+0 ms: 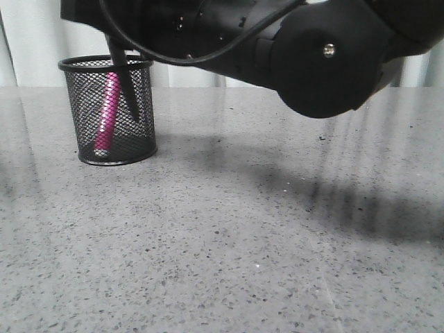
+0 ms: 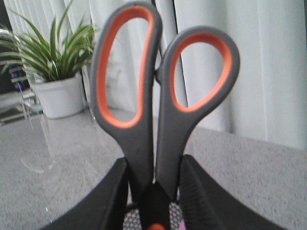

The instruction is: Put pen and scissors into bin

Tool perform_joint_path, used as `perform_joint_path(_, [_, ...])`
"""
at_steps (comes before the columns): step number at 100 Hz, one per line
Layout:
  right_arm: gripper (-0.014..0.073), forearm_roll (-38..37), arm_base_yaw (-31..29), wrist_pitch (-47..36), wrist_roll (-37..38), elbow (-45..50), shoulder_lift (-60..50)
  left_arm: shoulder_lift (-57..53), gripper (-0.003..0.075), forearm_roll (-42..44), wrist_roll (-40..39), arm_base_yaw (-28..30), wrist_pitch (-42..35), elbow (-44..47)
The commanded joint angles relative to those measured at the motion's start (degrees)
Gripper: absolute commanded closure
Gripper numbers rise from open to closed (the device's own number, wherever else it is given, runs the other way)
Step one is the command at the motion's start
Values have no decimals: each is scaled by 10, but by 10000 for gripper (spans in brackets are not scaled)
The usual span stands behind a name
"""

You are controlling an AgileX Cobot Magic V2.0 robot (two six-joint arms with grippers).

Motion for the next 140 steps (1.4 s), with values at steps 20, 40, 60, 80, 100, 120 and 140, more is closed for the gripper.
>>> perform_joint_path(20, [281, -4, 0, -78, 0, -11, -28, -5, 344, -10, -4, 2, -44, -16])
perform_joint_path(40, [285, -4, 0, -117, 0, -11, -30, -5, 344, -10, -4, 2, -42, -16])
perform_joint_path(60, [415, -2, -3, -51, -8, -11, -72, -5, 344, -10, -4, 2, -40, -16])
perform_joint_path(80, [658, 4, -21, 182, -76, -11, -165, -5, 344, -10, -4, 2, -40, -16])
perform_joint_path(100, [661, 4, -73, 415, -104, -11, -279, -5, 484, -10, -4, 2, -38, -16])
perform_joint_path(120, [661, 4, -141, 503, -104, 20, -393, -15, 740, -10, -4, 2, -39, -3])
perform_joint_path(140, [661, 3, -211, 498, -104, 124, -534, -91, 739, -10, -4, 2, -123, 78])
